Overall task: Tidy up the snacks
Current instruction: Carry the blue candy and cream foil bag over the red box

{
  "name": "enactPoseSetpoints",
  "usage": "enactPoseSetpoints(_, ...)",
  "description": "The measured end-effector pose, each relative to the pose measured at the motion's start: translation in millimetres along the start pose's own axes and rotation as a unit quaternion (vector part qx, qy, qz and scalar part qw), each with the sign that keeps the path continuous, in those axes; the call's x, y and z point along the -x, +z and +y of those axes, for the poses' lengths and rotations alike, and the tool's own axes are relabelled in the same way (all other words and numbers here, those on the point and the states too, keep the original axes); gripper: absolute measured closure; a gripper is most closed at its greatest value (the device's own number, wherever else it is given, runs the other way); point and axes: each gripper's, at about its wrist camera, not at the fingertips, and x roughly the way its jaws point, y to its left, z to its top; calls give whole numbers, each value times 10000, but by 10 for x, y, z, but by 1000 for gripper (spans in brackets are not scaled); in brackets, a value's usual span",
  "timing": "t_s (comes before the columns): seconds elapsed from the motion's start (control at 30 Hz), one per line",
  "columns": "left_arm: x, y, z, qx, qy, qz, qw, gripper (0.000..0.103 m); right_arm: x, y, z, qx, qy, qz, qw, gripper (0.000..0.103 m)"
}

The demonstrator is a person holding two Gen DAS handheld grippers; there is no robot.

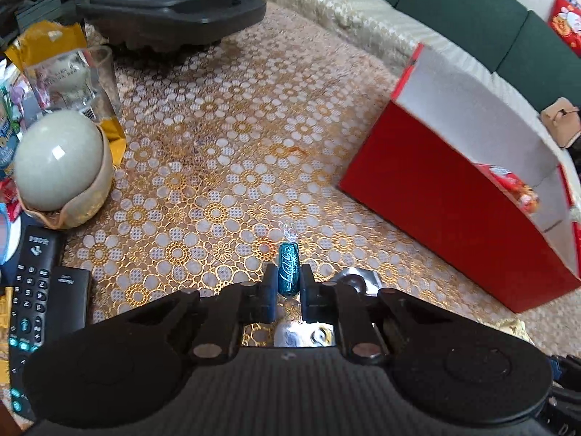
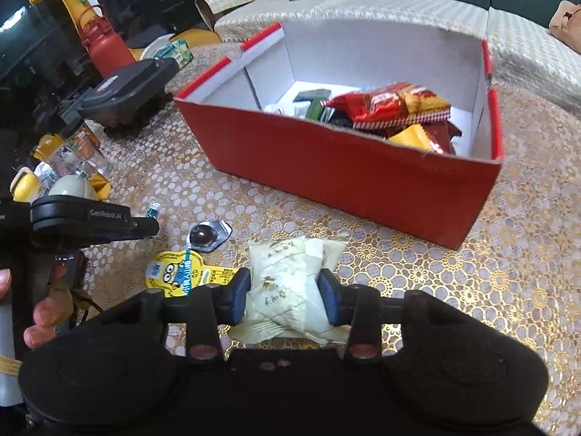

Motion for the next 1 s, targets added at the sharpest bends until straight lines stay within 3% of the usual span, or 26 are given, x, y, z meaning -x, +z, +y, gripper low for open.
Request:
enactPoseSetpoints(0.27, 502, 20, -173, -329, -241, -342, 9986, 91, 390, 52, 19, 116, 55, -344, 9993, 63)
enactPoseSetpoints(0.53, 868, 196, -585, -907, -387, -739, 9924, 91, 705, 282, -64, 296, -60, -740, 9968, 63)
enactPoseSetpoints(0.8, 887, 392, -1091, -1604, -405, -922, 9819, 91, 760, 579, -233, 426, -297, -990, 9937, 63)
enactPoseSetpoints(1.0, 669, 541, -1383, -1891, -421, -851, 9774, 91, 582, 810, -425, 329, -524, -1011, 9930, 63)
